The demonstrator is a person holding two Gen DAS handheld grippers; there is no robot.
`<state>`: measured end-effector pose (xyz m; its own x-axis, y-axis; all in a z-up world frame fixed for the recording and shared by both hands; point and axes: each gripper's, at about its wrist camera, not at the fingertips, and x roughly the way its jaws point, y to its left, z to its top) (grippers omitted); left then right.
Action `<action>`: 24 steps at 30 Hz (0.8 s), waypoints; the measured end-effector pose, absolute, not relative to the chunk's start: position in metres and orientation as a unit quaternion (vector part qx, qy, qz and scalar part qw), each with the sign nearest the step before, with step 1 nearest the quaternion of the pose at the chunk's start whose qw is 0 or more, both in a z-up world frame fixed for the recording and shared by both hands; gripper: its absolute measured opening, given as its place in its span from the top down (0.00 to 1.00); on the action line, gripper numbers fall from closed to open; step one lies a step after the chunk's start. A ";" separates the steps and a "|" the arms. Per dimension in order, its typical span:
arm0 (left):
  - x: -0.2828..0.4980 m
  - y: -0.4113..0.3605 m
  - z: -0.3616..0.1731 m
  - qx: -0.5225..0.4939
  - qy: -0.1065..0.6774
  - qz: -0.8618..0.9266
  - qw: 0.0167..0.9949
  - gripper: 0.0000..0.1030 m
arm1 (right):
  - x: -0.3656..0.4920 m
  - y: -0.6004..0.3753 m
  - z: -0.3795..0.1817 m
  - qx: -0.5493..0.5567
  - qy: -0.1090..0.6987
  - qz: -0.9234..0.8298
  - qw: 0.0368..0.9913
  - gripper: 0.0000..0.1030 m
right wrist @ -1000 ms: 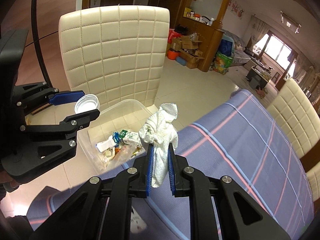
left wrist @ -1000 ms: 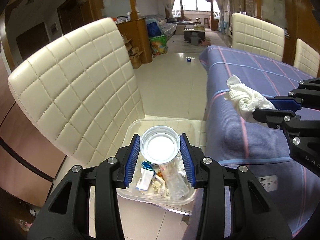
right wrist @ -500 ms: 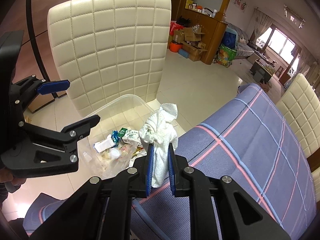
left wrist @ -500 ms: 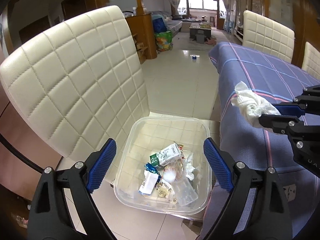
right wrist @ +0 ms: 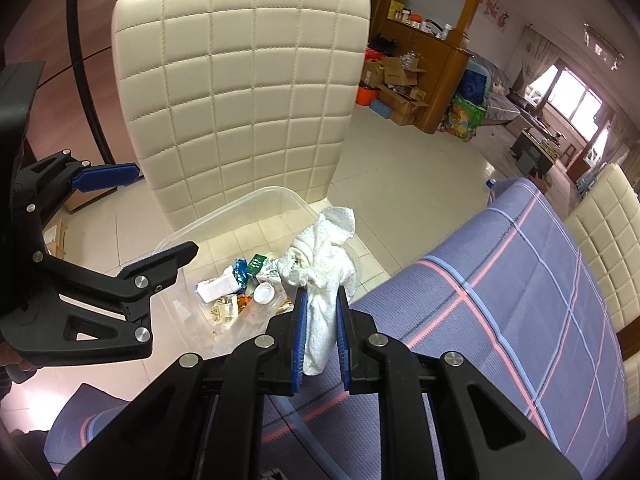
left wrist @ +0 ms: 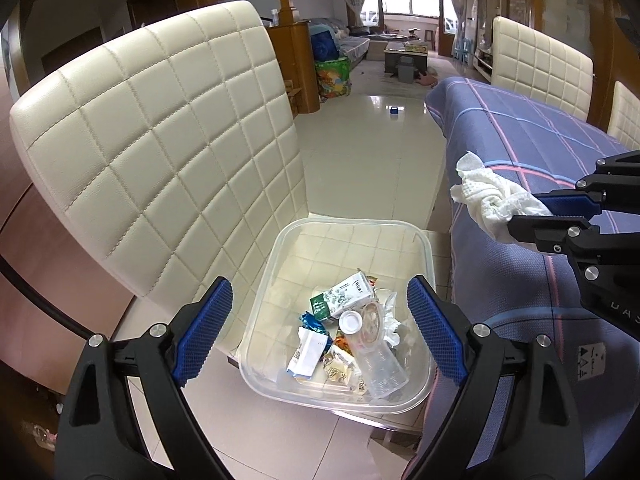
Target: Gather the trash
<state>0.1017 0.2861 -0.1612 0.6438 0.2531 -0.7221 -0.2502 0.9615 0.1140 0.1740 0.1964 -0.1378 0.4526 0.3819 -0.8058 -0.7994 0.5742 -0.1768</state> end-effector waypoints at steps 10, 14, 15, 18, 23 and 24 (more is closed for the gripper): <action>0.096 0.296 -0.161 -0.005 0.395 0.148 0.907 0.12 | 0.174 0.210 -0.133 -0.273 0.367 0.376 0.806 0.87; 0.096 0.299 -0.164 -0.010 0.398 0.150 0.905 0.11 | 0.172 0.211 -0.131 -0.280 0.347 0.366 0.817 0.86; 0.096 0.299 -0.164 -0.011 0.398 0.151 0.905 0.11 | 0.172 0.211 -0.132 -0.281 0.345 0.364 0.818 0.82; 0.094 0.301 -0.165 -0.013 0.397 0.154 0.905 0.10 | 0.171 0.208 -0.132 -0.276 0.338 0.362 0.824 0.41; 0.094 0.302 -0.166 -0.017 0.399 0.154 0.904 0.10 | 0.169 0.206 -0.133 -0.284 0.327 0.353 0.829 0.39; 0.094 0.301 -0.165 -0.017 0.399 0.154 0.904 0.10 | 0.169 0.206 -0.133 -0.285 0.326 0.351 0.830 0.36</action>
<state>0.0940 0.3010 -0.1655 0.6349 0.2640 -0.7261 -0.2911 0.9523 0.0917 0.1693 0.2059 -0.1328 0.5399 0.3974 -0.7420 -0.7692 0.5908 -0.2433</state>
